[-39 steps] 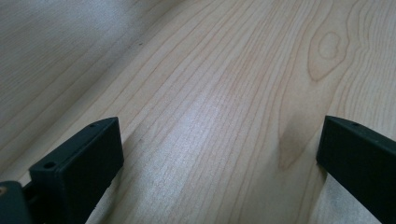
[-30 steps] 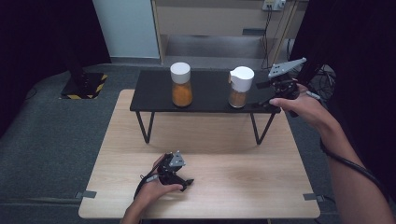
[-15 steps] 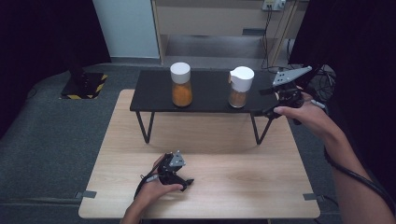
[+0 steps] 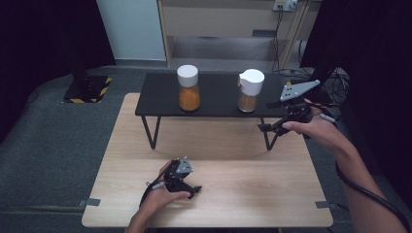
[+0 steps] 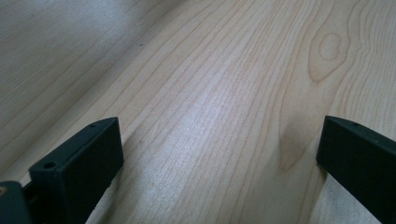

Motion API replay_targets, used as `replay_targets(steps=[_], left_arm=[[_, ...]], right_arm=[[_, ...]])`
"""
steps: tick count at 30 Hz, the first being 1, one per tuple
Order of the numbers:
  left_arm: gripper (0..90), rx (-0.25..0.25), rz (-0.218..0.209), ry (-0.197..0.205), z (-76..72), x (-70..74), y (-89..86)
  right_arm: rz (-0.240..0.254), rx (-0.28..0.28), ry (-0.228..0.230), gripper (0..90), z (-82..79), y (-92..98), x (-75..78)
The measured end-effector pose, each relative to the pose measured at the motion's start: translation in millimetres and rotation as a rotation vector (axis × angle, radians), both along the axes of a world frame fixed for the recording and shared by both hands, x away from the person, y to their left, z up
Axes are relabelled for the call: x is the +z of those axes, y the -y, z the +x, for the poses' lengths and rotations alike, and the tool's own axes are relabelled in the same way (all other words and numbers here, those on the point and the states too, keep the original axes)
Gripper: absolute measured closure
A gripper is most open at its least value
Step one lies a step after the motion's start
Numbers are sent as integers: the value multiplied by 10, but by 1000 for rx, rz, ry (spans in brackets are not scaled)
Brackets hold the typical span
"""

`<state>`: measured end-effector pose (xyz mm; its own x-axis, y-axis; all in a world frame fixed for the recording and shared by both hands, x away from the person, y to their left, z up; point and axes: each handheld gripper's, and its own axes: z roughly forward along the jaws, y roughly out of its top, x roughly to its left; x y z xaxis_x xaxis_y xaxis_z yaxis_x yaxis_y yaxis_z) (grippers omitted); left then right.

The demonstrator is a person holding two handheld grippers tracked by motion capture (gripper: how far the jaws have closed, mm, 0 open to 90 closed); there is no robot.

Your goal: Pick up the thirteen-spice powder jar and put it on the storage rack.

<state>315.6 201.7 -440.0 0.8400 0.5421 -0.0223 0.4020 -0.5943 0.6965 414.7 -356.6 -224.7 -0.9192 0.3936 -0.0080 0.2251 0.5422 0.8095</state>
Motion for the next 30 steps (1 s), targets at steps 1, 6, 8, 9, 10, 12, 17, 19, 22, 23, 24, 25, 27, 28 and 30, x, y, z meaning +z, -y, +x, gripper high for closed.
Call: replay_targets(steps=[1, 6, 8, 9, 10, 12, 17, 19, 22, 23, 24, 25, 27, 28, 30], left_arm=[[0, -1, 2, 0, 2, 3, 0], [0, -1, 2, 0, 2, 2, 0], [0, -2, 2, 0, 2, 3, 0], [0, -1, 2, 0, 2, 3, 0], [0, -1, 2, 0, 2, 3, 0], [0, -2, 3, 0, 2, 3, 0], [0, -2, 3, 0, 2, 3, 1], [0, -2, 3, 0, 2, 4, 1], [0, -2, 3, 0, 2, 3, 0], [0, -2, 3, 1, 2, 3, 0], [0, -2, 3, 1, 2, 3, 0], [0, -2, 3, 1, 2, 3, 0], [0, -1, 3, 0, 2, 3, 1], [0, -2, 3, 1, 2, 4, 1], [0, -2, 3, 0, 2, 3, 1]], right_arm=[[2, 3, -2, 63, -5, -1, -14], [0, 12, -5, 63, -42, -12, -73], [1, 14, -9, 63, -56, -12, -97], [-2, 16, -9, 63, -62, -14, -108], [-2, 15, -11, 63, -64, -13, -117], [-1, 14, -16, 63, -75, -5, -143], [-3, 19, -20, 63, -111, -2, -194], [0, 22, -19, 64, -131, 2, -220], [0, 25, -19, 65, -156, 4, -251], [-2, 27, -19, 64, -161, 3, -257], [-1, 28, -21, 65, -170, 3, -271], [-1, 30, -22, 65, -173, 3, -278], [-1, 32, -25, 64, -191, -4, -303], [-2, 34, -26, 65, -196, -7, -314], [-3, 36, -28, 65, -205, -15, -338]])
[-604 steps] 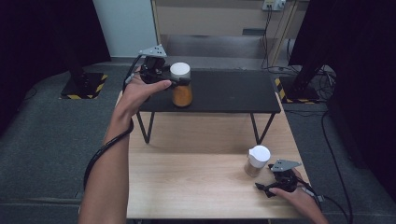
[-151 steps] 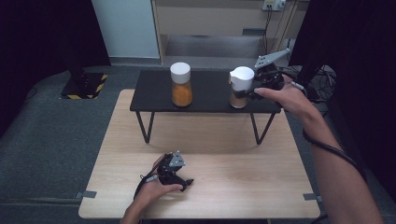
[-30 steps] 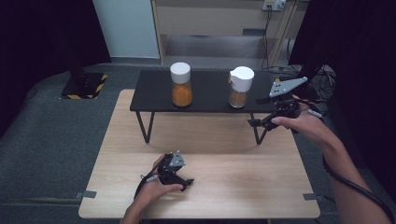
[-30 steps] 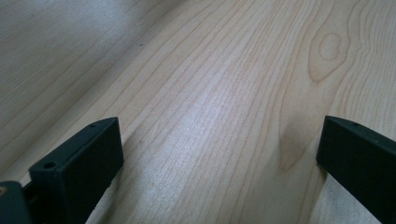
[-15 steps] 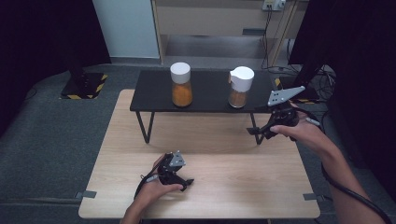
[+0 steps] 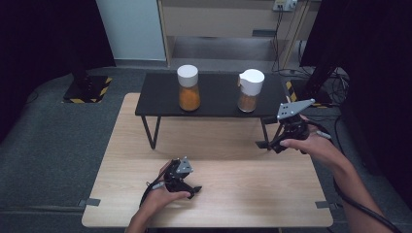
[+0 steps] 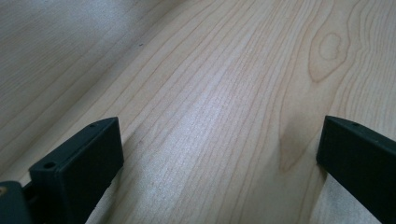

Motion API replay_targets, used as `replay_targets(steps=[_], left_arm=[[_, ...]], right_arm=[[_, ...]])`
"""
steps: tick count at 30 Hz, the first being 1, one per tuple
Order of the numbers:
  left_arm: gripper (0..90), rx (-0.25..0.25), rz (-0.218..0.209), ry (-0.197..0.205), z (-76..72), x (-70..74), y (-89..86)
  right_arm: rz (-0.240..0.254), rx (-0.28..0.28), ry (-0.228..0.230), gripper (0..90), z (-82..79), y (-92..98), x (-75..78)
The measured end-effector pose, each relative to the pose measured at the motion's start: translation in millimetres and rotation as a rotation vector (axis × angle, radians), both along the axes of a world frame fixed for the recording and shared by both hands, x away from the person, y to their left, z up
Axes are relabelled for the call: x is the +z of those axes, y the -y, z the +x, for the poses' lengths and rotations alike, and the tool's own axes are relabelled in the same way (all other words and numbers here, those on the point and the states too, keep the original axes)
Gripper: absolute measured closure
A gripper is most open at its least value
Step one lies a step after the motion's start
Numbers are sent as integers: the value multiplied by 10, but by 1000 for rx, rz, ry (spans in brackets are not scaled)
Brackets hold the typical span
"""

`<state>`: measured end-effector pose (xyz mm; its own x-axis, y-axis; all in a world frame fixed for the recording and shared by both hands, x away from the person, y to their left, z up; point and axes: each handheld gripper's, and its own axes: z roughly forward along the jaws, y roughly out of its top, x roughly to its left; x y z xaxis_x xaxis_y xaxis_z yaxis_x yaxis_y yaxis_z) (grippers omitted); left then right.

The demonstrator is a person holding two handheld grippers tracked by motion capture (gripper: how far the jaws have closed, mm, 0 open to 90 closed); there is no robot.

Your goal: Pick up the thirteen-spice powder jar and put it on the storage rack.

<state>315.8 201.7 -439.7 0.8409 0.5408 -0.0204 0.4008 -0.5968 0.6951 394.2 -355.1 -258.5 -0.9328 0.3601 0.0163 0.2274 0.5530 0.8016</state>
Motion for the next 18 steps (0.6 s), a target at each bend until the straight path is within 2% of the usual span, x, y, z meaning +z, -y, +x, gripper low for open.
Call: replay_targets(steps=[18], left_arm=[[0, -1, 2, -1, 2, 3, 0]], right_arm=[[-2, 13, -29, 70, -39, -19, -253]])
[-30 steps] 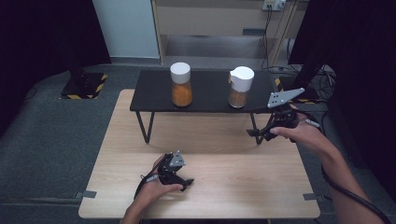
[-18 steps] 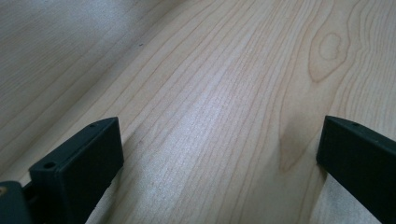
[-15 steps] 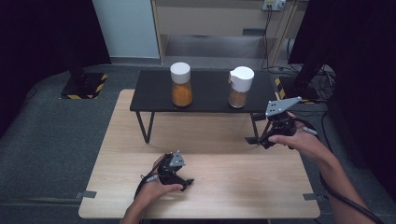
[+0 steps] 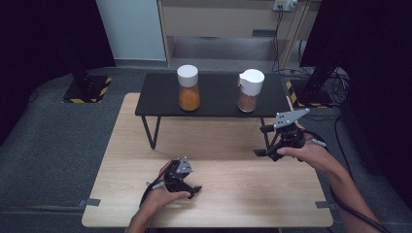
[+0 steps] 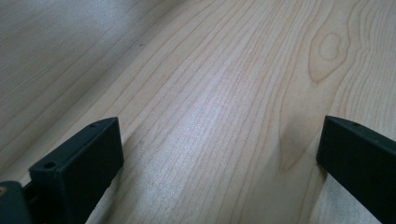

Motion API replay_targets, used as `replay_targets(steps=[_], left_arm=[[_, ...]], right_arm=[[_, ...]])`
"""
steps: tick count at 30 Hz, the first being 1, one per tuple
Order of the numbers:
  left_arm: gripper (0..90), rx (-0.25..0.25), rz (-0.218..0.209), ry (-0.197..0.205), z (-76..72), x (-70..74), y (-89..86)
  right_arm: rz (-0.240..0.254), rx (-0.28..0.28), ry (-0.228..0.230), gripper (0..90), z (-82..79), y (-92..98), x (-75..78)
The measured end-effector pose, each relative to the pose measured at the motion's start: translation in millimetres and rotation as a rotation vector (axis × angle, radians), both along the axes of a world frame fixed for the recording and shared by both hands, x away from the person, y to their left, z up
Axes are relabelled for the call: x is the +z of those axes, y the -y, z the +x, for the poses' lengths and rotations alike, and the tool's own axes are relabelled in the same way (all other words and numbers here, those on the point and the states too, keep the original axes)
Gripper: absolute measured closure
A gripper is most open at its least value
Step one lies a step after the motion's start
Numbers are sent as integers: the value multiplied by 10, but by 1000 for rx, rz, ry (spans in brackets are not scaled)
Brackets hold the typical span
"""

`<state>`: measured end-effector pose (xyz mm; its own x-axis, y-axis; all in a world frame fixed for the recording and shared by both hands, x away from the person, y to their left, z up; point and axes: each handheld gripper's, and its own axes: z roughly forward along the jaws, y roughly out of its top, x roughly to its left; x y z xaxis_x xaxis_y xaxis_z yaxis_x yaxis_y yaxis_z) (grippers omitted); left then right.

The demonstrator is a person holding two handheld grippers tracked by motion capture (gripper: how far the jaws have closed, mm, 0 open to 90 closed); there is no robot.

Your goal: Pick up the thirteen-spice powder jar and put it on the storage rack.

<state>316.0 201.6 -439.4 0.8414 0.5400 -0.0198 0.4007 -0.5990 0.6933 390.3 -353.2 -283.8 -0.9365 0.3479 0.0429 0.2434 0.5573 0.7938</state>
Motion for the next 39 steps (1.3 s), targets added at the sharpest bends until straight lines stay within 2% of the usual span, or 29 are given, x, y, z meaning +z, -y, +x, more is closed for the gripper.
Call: replay_targets(steps=[13, 24, 39], left_arm=[[0, 0, 0, 0, 0, 0, 0], [0, 0, 0, 0, 0, -1, 0], [0, 0, 0, 0, 0, -1, 0]], right_arm=[[3, -3, -27, 72, -40, -3, -230], [14, -35, -49, 69, -119, 29, -507], [31, -81, -61, 62, -266, 92, -772]])
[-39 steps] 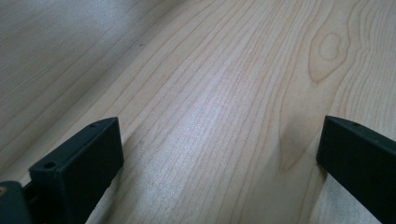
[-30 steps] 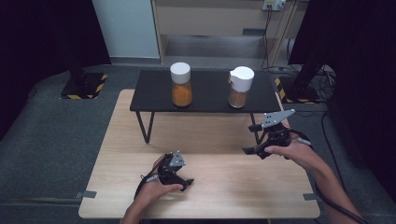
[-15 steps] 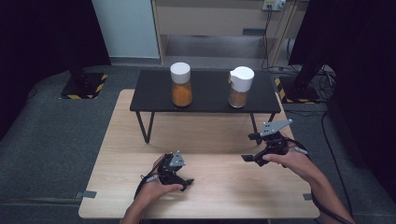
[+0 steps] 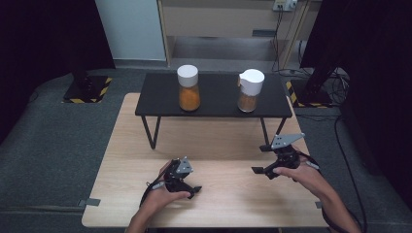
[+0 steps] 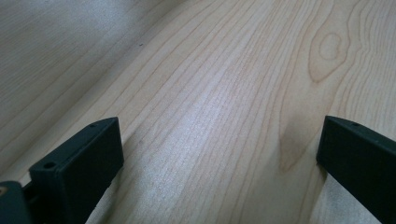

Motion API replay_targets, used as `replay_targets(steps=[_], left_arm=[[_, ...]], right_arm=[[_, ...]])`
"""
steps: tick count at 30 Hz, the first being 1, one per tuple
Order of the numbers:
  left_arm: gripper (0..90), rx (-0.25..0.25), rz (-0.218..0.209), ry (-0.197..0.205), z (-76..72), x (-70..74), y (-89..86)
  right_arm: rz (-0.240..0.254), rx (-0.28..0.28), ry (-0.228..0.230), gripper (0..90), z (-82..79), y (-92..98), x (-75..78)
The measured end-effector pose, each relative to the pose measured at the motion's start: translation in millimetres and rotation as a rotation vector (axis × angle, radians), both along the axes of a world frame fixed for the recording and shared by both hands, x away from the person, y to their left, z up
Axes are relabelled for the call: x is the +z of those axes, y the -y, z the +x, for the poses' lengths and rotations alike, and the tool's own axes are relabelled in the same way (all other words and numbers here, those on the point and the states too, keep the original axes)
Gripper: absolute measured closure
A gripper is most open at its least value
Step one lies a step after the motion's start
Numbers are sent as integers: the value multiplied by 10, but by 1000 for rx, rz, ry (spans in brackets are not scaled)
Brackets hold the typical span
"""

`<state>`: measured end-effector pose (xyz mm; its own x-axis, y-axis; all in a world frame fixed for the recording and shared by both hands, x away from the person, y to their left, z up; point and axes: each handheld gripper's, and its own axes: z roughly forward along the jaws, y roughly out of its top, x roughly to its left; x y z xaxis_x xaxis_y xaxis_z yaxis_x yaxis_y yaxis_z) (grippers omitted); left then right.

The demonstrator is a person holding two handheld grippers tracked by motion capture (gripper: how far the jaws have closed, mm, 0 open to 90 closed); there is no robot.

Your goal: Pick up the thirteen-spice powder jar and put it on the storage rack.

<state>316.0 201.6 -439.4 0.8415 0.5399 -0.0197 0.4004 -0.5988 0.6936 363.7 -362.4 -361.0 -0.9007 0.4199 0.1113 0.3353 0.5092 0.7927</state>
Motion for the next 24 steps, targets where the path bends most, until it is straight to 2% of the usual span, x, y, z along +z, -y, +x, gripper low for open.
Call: replay_targets(steps=[5, 15, 24], left_arm=[[0, 2, 0, 1, -3, -1, 2], [0, 2, -1, 0, -4, -2, 2], [0, 3, -1, 0, -4, -2, 2]], right_arm=[[3, -18, -3, 52, -51, 20, -94], [-26, -37, -20, 48, -127, -12, -304], [-31, -59, -18, 46, -197, 2, -414]])
